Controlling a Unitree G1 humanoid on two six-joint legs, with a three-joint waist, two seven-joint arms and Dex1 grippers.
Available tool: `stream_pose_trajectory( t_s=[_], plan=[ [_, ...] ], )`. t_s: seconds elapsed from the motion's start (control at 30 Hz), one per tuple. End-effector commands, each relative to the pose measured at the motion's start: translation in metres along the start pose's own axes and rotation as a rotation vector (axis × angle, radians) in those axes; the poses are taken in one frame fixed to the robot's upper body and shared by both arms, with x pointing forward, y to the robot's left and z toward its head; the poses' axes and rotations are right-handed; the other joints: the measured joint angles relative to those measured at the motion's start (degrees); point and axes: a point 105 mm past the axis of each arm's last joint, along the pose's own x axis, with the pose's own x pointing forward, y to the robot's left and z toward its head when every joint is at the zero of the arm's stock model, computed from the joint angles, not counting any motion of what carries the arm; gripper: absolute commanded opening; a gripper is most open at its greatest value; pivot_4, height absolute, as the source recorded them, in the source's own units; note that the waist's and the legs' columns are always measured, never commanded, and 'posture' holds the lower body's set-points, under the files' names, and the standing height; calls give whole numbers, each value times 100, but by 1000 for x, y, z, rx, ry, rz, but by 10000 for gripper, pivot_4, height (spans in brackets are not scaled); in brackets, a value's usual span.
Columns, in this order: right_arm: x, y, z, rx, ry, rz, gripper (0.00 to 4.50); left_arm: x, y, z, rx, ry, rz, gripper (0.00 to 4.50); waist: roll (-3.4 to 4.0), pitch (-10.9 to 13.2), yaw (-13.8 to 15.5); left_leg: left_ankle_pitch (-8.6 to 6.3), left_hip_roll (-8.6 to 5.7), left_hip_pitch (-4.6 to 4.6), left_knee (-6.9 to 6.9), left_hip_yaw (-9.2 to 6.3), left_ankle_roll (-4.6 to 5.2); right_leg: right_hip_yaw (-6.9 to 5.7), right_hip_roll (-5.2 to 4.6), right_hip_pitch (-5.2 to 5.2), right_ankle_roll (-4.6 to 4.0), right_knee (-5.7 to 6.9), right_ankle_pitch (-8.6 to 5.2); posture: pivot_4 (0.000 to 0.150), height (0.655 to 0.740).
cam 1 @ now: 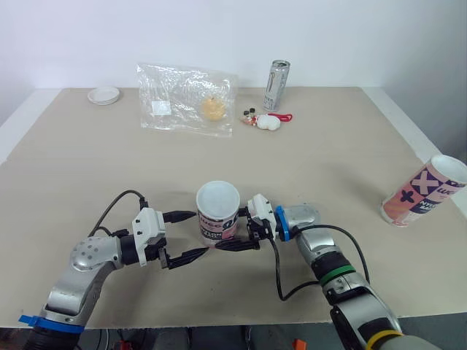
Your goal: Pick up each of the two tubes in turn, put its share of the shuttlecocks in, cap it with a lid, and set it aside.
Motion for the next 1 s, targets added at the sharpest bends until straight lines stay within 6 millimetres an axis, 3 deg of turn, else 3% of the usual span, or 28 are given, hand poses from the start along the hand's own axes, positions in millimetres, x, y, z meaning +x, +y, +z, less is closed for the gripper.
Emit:
stream_pose_trajectory(
  t_s=[0.03, 0.27, 0.5, 0.77, 1.0],
  plan=[
    [-21, -7, 13, 5, -45, -133, 30569, -2, 1, 9, 40, -15, 5, 45000, 0, 0, 2, 0, 0, -1, 0, 0, 0, 0, 0, 0, 0, 0, -1, 1500, 7400],
    [-103, -23, 33, 15, -98, -770, 30569, 6, -1, 12, 49, -37, -8, 45000, 1, 1, 87, -2, -9, -11, 0, 0, -3, 0, -9, -4, 10, -1, -10, 1500, 7400],
    [-180, -17, 20, 52, -37, -1332, 30569, 14, 4, 16, 38, -68, -7, 45000, 1, 1, 100, -2, -7, -7, 2, 4, -3, 3, -8, -5, 6, 0, -7, 1500, 7400],
    [-218, -12, 1, 107, -4, -1590, 30569, 19, 3, 19, 22, -82, -17, 45000, 2, 1, 96, -1, -6, -7, 2, 11, -3, 10, -8, -7, 6, 0, -6, 1500, 7400],
    [-218, -9, -17, 180, 14, -1610, 30569, 18, 5, 19, 16, -75, -15, 45000, 2, 1, 99, -1, -7, -7, 2, 11, -3, 12, -8, -6, 8, 0, -7, 1500, 7400]
  ],
)
